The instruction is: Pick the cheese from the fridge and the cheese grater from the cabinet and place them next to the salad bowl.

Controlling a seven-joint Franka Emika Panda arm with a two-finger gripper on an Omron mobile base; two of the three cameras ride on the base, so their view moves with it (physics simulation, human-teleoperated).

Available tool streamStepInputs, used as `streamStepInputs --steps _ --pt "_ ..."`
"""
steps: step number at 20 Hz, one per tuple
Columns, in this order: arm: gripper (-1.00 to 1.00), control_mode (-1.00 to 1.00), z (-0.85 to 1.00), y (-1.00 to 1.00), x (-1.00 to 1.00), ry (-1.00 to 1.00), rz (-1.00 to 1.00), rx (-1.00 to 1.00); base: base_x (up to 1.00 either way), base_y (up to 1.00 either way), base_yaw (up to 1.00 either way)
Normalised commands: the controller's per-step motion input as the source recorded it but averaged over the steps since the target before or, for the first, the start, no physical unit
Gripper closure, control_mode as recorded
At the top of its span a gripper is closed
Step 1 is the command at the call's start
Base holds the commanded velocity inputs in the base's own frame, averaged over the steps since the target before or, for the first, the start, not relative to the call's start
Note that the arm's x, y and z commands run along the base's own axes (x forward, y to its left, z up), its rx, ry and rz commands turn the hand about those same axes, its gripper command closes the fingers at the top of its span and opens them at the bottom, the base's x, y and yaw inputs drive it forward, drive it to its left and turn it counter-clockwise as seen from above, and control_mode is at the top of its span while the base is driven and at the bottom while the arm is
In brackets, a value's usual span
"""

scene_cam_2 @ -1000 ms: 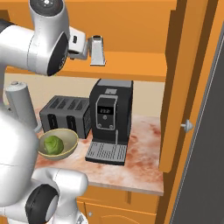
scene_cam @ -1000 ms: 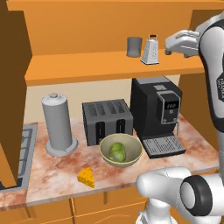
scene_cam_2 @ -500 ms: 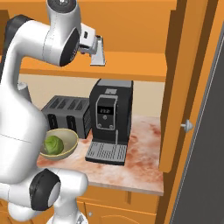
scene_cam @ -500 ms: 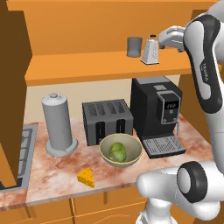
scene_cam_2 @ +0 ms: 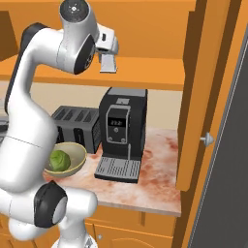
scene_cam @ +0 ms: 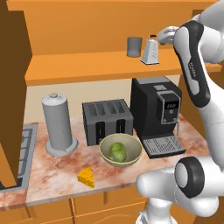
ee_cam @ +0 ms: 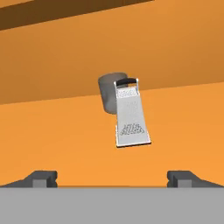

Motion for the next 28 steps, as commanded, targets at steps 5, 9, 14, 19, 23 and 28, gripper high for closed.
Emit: streamStepInputs --steps 5,9,14,19,23,28 --pt "-1.0 -1.0 0.0 -0.12 0.67 0.01 0.0 0.0 0.0 0.0 0.0" --pt "-1.0 -1.0 0.0 -0.03 0.77 0.06 0.0 0.0 0.0 0.0 0.0" --pt "-1.0 -1.0 0.05 -0.03 0.77 0.07 0.0 0.0 0.0 0.0 0.0" --pt "-1.0 -1.0 0.04 -0.37 0.54 0.0 0.0 0.02 0.0 0.0 0.0" --pt "-1.0 -1.0 0.0 -0.26 0.2 0.0 0.02 0.0 0.0 0.0 0.0" --pt "-1.0 -1.0 0.0 -0.02 0.15 0.0 0.0 0.0 0.0 0.0 0.0"
